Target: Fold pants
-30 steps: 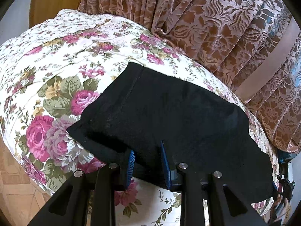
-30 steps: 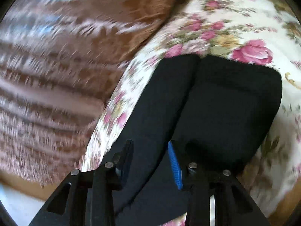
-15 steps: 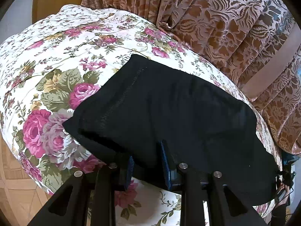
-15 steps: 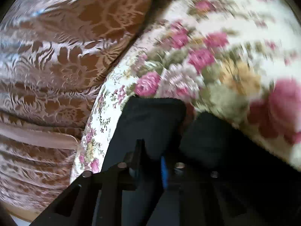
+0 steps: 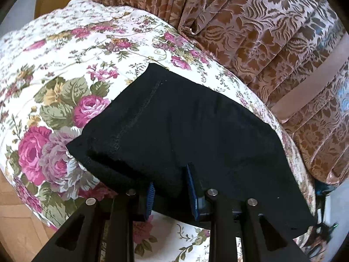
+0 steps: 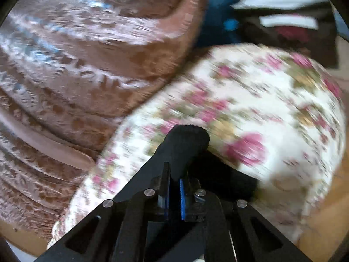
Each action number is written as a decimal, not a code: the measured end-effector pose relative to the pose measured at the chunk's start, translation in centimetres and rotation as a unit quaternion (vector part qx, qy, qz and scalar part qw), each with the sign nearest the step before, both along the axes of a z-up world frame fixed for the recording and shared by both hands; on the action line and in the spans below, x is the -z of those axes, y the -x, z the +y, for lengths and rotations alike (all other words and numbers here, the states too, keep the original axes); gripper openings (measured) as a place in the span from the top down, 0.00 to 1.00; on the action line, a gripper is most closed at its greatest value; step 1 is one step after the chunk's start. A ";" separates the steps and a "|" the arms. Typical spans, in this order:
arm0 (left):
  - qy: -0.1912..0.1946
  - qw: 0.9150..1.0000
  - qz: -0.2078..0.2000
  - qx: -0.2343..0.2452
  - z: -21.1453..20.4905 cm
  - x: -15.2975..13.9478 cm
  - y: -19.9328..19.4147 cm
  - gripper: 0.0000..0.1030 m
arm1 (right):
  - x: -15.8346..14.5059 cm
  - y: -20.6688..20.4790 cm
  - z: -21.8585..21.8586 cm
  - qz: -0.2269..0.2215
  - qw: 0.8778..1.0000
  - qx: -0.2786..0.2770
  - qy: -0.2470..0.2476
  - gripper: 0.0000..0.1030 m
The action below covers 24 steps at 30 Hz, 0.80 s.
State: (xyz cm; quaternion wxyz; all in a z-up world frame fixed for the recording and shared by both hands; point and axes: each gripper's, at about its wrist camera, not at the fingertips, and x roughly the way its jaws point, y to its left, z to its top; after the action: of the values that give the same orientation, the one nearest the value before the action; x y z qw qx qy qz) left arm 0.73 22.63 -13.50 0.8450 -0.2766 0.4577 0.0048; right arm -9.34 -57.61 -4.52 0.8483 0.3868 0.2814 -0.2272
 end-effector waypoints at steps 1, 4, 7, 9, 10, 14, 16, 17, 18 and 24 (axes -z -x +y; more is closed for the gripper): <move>0.005 1.000 0.000 -0.001 0.1 0.0 0.2 0.74 | 1.2 0.4 -0.4 0.020 1.000 0.006 -0.008 0.93; 0.010 1.000 0.000 -0.004 0.3 0.0 0.8 0.74 | 4.8 1.0 -1.4 0.062 0.997 0.022 -0.038 0.93; 0.026 1.000 -0.003 -0.012 0.9 0.0 1.9 0.73 | 6.5 1.6 -1.8 0.058 0.996 0.033 -0.055 0.93; 0.047 0.999 -0.010 -0.014 1.6 0.1 2.6 0.70 | 6.2 1.3 -1.6 0.059 0.997 0.028 -0.044 0.91; 0.055 0.998 -0.012 -0.017 1.8 0.1 2.8 0.68 | 6.0 1.2 -1.5 0.062 0.997 0.025 -0.040 0.85; 0.105 0.993 -0.020 -0.043 3.8 0.3 3.7 0.66 | 5.4 1.8 -0.7 0.018 0.996 -0.005 -0.082 0.74; 0.133 0.989 -0.033 -0.058 4.9 0.4 3.9 0.63 | 5.4 1.8 0.8 0.007 0.994 -0.031 -0.102 0.73; 0.140 0.988 -0.035 -0.060 5.1 0.4 3.8 0.62 | 5.3 1.6 1.8 0.004 0.993 -0.048 -0.109 0.73; 0.147 0.987 -0.037 -0.061 5.4 0.4 3.5 0.62 | 5.4 1.3 2.9 0.002 0.991 -0.067 -0.114 0.73; 0.122 0.991 -0.029 -0.049 5.2 0.6 0.8 0.63 | 6.5 -0.4 8.2 -0.002 0.982 -0.122 -0.147 0.72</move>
State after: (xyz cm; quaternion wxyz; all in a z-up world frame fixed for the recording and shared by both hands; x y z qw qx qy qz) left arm -0.03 27.84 -14.09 0.8168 -0.3998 0.4156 -0.0177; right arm -8.96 -49.39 -10.97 0.8040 0.4709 0.3548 -0.0773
